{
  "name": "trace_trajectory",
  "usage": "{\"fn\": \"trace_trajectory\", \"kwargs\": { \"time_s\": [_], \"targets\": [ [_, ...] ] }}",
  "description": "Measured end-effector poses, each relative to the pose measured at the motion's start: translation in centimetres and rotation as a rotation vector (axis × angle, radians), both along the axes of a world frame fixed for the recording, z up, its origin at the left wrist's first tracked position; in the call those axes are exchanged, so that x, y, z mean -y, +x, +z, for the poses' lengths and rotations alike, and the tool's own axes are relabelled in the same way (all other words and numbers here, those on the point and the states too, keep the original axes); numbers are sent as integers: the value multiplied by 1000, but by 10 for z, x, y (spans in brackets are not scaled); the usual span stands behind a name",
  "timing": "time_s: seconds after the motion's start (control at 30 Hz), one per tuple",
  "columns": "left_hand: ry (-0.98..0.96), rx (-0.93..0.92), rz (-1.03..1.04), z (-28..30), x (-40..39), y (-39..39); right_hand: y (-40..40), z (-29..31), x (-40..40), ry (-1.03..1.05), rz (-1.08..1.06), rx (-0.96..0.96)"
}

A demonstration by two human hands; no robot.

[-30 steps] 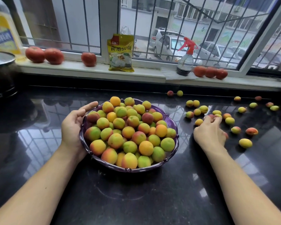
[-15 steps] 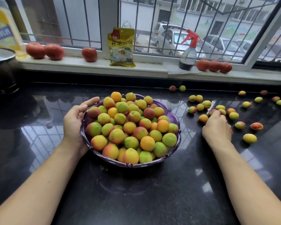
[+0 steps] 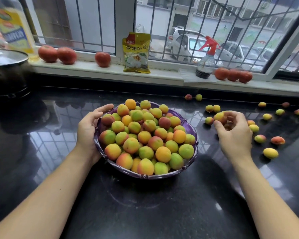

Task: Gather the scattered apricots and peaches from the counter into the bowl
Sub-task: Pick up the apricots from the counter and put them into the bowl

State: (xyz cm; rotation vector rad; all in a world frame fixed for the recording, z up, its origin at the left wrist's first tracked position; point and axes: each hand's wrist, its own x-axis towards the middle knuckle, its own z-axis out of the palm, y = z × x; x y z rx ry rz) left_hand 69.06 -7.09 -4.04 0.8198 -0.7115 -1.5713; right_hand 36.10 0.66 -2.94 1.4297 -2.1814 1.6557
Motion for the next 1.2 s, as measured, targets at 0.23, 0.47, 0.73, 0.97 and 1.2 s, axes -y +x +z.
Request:
{"fn": "trace_trajectory", "kwargs": {
  "time_s": [0.23,0.47,0.73,0.97,1.2],
  "targets": [
    [13,-31,-1,0,0,1,61,73,-21,173,842,383],
    [29,-37,8,-3,3,3,138,97,-33,706,855,-419],
    [22,2,3,-3,2,3,182,85,-34,750,758,-699],
    [24,7,14,-3,2,4,180,85,-37,790,795,-730],
    [-8,39,15,-3,1,5,123,80,-38,416,582,-272]
  ]
}}
